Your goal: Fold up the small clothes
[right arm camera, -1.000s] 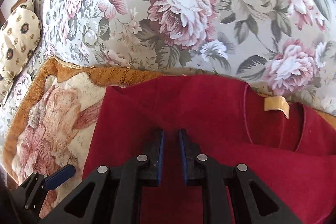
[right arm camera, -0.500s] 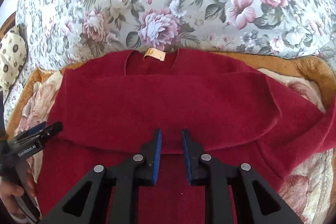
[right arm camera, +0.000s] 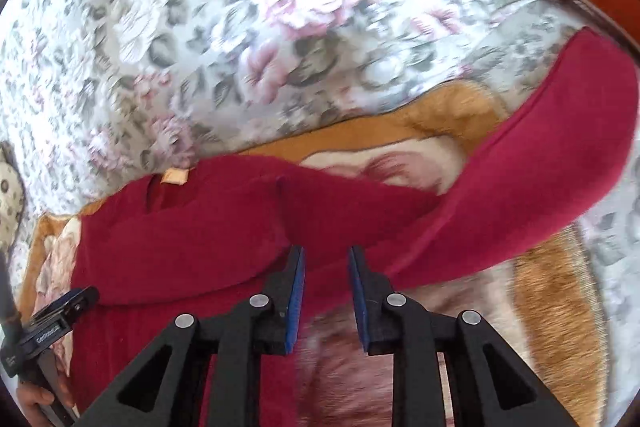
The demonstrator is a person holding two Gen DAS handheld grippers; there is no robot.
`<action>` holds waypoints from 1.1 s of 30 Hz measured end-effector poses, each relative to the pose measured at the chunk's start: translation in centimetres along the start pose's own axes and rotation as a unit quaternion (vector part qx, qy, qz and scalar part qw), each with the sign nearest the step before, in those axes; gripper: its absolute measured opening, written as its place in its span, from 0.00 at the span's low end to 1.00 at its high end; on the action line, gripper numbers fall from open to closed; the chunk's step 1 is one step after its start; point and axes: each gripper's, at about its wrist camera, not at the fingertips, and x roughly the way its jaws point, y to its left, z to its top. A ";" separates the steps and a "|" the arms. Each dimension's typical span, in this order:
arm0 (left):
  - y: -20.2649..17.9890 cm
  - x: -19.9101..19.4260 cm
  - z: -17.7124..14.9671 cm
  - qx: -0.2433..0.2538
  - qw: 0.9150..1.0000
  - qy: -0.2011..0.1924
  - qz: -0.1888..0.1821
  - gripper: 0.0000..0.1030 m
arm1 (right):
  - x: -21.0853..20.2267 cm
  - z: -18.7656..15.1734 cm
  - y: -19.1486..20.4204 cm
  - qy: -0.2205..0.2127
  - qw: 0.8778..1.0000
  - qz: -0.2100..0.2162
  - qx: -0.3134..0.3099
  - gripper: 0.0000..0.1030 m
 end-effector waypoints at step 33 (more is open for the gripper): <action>4.9 -0.7 1.5 -0.074 0.997 -0.021 -0.018 0.77 | -5.3 6.4 -2.9 -0.114 0.992 -0.047 0.028 0.02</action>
